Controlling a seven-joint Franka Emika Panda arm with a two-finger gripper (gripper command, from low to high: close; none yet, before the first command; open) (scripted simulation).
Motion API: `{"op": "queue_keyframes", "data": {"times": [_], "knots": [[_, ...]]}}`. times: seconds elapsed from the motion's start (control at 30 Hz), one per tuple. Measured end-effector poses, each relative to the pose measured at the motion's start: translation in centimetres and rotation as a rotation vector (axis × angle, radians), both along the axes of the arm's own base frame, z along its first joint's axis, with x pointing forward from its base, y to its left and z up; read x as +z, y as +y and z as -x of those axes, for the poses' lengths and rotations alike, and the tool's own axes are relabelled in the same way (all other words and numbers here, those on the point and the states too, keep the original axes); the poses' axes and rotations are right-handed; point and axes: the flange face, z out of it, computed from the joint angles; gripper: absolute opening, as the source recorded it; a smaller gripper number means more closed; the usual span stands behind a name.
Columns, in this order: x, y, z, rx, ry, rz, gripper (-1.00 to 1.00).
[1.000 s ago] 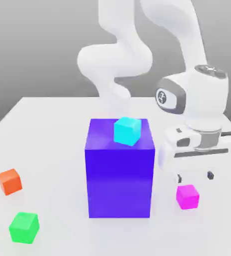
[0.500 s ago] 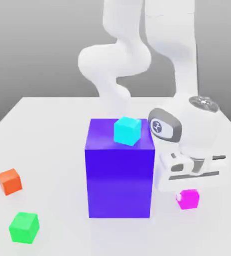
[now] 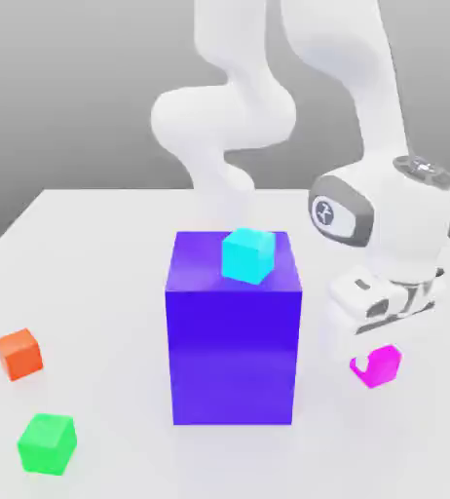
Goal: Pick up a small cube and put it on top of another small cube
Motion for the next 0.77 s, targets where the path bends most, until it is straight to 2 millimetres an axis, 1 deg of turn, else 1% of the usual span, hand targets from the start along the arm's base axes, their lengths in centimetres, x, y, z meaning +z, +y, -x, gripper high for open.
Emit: {"op": "queue_keyframes", "data": {"times": [0.03,0.07,0.13,0.2,0.27,0.33,0.4,0.5,0.53,0.57,0.6,0.63,0.67,0.77], "knots": [[0.6,-1.1,-1.6,0.018,-0.019,-0.001,-1.0],[1.2,-2.7,-3.3,0.021,-0.035,0.001,-1.0],[2.2,-7.5,-6.4,-0.033,-0.048,0.009,-1.0],[3.1,-12.4,-8.3,-0.097,-0.054,0.016,-1.0],[3.7,-17.2,-9.5,-0.174,-0.052,0.019,-1.0],[4.3,-22.1,-9.9,-0.261,-0.047,0.019,-1.0],[4.9,-27.0,-9.7,-0.352,-0.041,0.015,-1.0],[5.5,-34.5,-8.2,-0.512,-0.029,-0.001,-1.0],[5.1,-37.0,-7.6,-0.575,-0.023,-0.01,-1.0],[4.1,-39.4,-7.0,-0.636,-0.017,-0.02,-1.0],[2.9,-40.7,-6.6,-0.668,-0.015,-0.024,-1.0],[1.6,-41.3,-6.4,-0.684,-0.013,-0.026,-1.0],[0.3,-41.6,-6.2,-0.693,-0.012,-0.027,1.0],[0.3,-41.6,-6.2,-0.693,-0.012,-0.027,1.0]]}}
